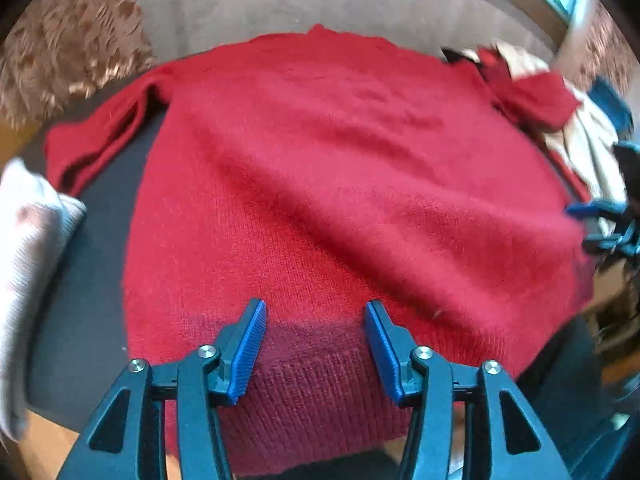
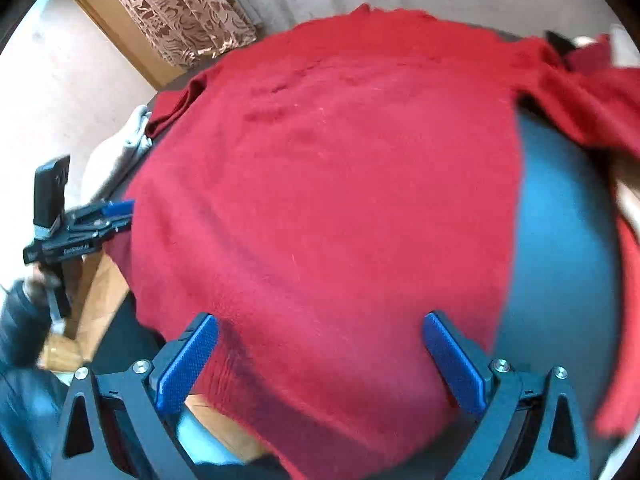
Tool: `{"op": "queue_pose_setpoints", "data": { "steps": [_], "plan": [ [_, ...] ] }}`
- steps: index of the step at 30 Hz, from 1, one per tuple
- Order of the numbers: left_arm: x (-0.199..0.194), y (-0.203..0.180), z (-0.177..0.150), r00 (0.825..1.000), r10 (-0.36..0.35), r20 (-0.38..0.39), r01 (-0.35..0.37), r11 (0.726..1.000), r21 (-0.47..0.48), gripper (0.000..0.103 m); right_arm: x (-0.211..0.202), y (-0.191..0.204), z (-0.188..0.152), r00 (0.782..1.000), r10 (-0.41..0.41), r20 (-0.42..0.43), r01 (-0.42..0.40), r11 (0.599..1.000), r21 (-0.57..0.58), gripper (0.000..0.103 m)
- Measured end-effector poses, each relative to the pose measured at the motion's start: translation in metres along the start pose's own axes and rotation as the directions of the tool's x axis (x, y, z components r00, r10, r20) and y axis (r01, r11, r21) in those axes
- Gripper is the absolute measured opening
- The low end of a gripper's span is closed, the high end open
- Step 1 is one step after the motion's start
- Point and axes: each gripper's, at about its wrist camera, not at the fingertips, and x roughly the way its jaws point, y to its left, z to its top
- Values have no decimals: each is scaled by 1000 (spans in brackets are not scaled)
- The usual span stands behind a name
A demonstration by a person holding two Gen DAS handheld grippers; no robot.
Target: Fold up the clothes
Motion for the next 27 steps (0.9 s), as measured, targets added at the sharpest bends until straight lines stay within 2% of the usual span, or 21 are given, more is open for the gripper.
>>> {"op": "queue_pose_setpoints", "data": {
  "steps": [3,7,9,11,15,18,21,23,25,27],
  "plan": [
    [-7,7,-7,999,-6,-44,6,1000,17,52,-18,-18,-28,998,-33,49,31,999,43,103],
    [-16,16,-16,995,-25,-101,28,999,30,50,-30,-22,-34,999,-19,51,12,991,131,103],
    [-32,26,-10,991,-128,-41,126,991,-45,47,-39,-17,-30,998,-25,51,19,992,124,103],
    [-47,35,-2,977,-210,30,212,971,-108,50,-49,-10,-19,996,-32,83,24,995,100,103],
    [-52,37,35,972,-107,210,131,986,-106,52,-53,7,29,979,-34,200,25,999,46,103],
    [-24,32,49,978,-79,193,104,987,-122,52,-39,11,58,972,-44,233,30,998,62,103],
    [7,25,41,994,-5,109,18,993,-116,52,6,5,84,973,-176,149,161,981,108,103],
    [17,21,24,995,11,104,2,992,-125,52,32,-6,82,963,-257,79,244,958,150,103],
    [9,17,4,990,37,137,-20,992,-122,52,33,-3,69,952,-286,111,271,954,129,103],
    [0,16,-11,992,38,122,-20,989,-145,52,34,0,56,939,-313,145,299,948,109,103]
  ]
}}
